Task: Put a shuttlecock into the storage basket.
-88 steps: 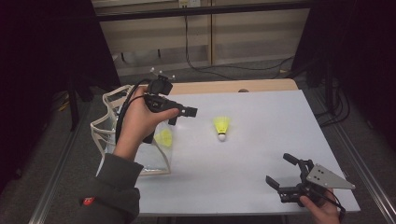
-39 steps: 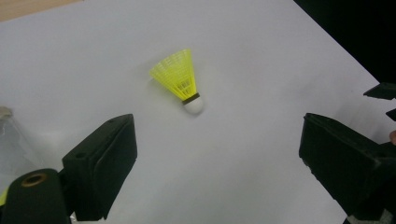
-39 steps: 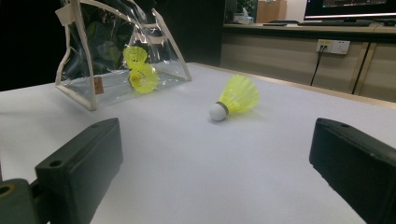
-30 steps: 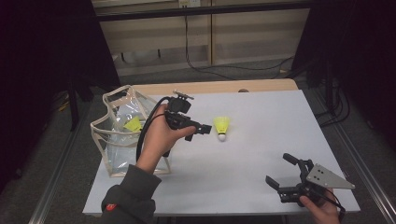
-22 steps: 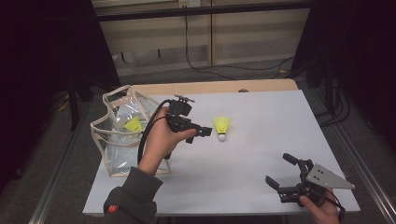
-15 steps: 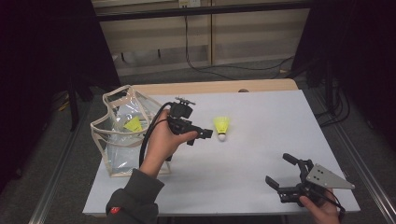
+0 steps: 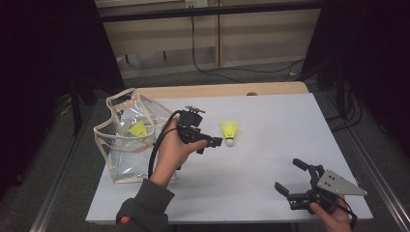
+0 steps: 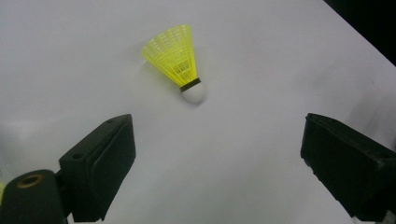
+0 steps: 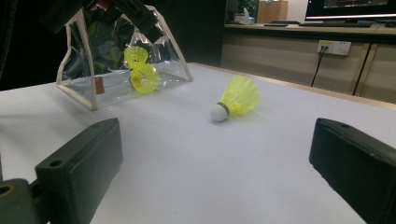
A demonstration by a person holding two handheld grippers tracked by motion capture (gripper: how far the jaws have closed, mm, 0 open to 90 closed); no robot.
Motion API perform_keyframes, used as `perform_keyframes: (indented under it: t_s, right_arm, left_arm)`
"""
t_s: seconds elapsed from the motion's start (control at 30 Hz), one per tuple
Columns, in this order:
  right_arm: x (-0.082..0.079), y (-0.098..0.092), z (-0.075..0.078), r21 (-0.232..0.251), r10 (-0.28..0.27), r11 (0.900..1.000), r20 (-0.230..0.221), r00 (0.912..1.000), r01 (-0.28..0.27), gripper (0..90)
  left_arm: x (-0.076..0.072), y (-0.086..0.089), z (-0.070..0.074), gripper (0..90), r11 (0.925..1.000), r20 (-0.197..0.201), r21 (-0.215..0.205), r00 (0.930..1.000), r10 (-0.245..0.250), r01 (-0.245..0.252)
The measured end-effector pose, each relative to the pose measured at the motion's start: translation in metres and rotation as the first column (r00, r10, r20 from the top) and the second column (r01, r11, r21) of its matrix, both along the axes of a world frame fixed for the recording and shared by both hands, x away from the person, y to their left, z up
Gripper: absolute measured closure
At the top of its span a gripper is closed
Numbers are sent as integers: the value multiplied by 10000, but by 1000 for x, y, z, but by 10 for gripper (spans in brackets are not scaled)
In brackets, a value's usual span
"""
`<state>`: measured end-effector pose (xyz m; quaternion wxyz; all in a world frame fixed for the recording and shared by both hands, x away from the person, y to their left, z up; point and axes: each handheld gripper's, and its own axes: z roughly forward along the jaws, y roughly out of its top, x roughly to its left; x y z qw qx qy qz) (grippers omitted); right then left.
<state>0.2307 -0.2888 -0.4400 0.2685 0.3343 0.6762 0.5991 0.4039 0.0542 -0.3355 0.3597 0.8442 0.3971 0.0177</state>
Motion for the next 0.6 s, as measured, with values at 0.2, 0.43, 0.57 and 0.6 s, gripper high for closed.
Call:
perform_keyframes:
  t_s: [0.2, 0.43, 0.57, 0.6]
  right_arm:
    - [0, 0, 0, 4, 11, 10000, 4, 10000, -11, 28]
    - [0, 0, 0, 11, 12, 10000, 1, 10000, -12, 28]
    - [0, 1, 0, 3, 21, 10000, 12, 10000, -21, 28]
    - [0, 1, 0, -1, 24, 10000, 10, 10000, -24, 28]
  left_arm:
    - [-1, -2, -5, 102, 10000, 76, -43, 10000, 30, -30]
    - [-1, -3, -11, 93, 10000, 102, -38, 9999, 64, -64]
    - [-2, -4, -14, 90, 10000, 105, 0, 9999, 79, -79]
    - [-2, -4, -15, 90, 10000, 123, 20, 9999, 75, -75]
